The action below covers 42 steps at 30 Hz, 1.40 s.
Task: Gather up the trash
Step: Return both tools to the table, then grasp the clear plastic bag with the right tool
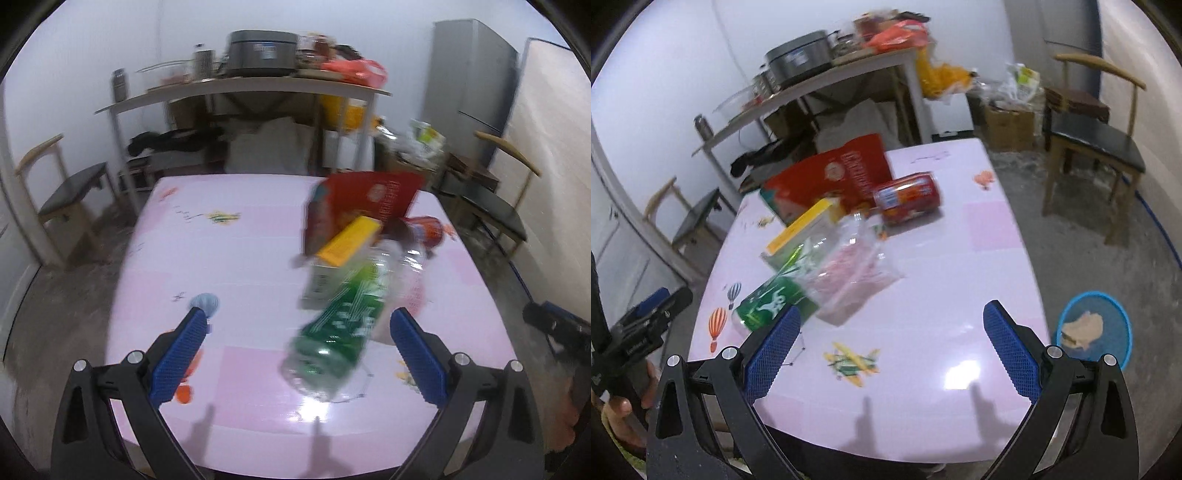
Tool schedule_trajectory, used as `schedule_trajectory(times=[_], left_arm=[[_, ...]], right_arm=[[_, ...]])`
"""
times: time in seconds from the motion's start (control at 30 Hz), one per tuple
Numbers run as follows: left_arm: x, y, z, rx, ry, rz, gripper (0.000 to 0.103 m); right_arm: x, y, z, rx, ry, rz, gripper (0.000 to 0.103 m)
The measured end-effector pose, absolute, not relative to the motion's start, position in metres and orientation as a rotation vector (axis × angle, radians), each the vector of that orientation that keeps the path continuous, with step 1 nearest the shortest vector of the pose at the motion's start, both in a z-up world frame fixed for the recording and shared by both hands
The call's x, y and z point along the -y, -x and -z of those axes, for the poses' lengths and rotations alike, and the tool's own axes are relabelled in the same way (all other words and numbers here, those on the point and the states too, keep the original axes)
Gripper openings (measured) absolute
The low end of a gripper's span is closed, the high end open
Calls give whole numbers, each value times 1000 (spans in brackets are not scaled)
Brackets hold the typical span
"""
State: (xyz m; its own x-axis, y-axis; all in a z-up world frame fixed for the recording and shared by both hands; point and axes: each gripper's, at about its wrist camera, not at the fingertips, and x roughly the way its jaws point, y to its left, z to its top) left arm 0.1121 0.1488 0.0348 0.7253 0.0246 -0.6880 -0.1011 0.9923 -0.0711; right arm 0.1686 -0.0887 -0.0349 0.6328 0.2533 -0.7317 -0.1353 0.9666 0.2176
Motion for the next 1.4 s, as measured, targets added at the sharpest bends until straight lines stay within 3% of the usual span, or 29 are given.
schedule_trajectory(times=[0.23,0.67,1.1,1.4], left_arm=[[-176,-109,-30,-760,126,-145,97],[-203,-123,-3,-794,195,-148,97],[-219,-123,26,-777,360,98,97],[-194,-119,25,-730,324,265,97]], right_arm=[[34,-170,37,-911,-8,-235,95],[10,-173,19,-708,128,-148,95],[50,-233,82,-1041,-438,-330,95],[52,-285,133,-1170,-779,-333,86]])
